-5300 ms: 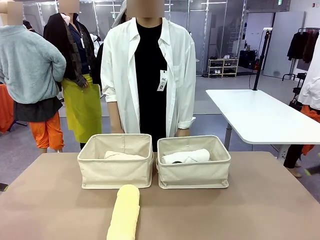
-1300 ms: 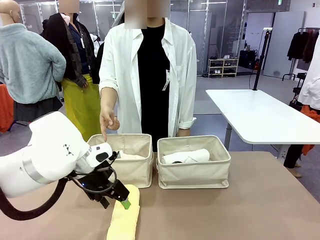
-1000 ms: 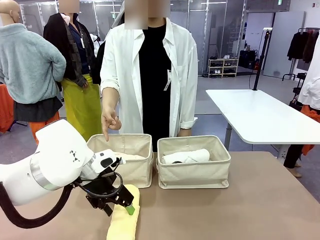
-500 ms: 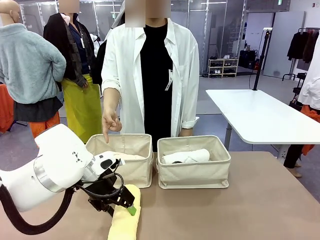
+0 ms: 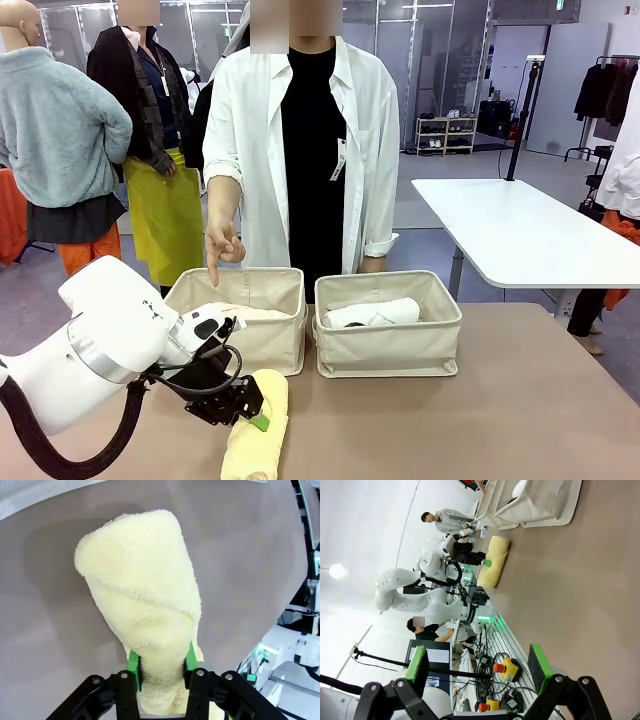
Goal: Divide the towels into two baskets.
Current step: Pick up one hotel-folded towel from the bottom of the table and place it in the Fabric basket indicated by the person.
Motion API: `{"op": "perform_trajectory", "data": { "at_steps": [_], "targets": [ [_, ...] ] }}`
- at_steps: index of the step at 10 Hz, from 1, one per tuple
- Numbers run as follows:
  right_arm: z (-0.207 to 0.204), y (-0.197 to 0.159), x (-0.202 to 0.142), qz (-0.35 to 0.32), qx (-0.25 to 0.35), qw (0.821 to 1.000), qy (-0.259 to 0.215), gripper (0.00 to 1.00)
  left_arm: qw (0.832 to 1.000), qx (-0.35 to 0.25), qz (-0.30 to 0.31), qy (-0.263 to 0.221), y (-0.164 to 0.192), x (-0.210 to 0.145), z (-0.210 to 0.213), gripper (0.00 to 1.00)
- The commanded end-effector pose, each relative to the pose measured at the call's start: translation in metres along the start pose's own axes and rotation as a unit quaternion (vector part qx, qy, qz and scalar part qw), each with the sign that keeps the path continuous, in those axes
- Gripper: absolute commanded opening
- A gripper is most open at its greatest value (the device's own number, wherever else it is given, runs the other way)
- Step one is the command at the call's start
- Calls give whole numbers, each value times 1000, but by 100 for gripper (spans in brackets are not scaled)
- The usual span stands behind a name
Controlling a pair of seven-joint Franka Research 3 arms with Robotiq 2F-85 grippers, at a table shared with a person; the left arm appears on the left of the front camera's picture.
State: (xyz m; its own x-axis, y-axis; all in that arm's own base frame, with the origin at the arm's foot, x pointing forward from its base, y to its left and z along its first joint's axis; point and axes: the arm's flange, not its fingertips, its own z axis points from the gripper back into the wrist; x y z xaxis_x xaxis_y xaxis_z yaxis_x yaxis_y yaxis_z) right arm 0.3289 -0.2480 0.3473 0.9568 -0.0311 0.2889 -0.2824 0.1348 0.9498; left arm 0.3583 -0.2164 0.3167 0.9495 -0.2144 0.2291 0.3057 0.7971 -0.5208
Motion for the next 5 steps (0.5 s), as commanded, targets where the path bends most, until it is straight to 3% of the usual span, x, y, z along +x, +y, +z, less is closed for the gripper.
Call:
{"op": "perform_trajectory", "data": {
  "at_steps": [1,3,4,5],
  "targets": [
    [-1,4,-1,-1,-2,1000,0,100,1000,-2,-14,-14,3,-15,-4,0],
    [-1,4,-1,-1,-2,1000,0,100,999,-43,3,-30,-6,-8,30,0],
    [-1,4,-1,-1,-2,1000,0,100,998,-55,-14,-5,-12,-3,60,0],
    [-1,4,-1,-1,-2,1000,0,100,995,-69,-41,54,-23,-3,90,0]
  ]
}}
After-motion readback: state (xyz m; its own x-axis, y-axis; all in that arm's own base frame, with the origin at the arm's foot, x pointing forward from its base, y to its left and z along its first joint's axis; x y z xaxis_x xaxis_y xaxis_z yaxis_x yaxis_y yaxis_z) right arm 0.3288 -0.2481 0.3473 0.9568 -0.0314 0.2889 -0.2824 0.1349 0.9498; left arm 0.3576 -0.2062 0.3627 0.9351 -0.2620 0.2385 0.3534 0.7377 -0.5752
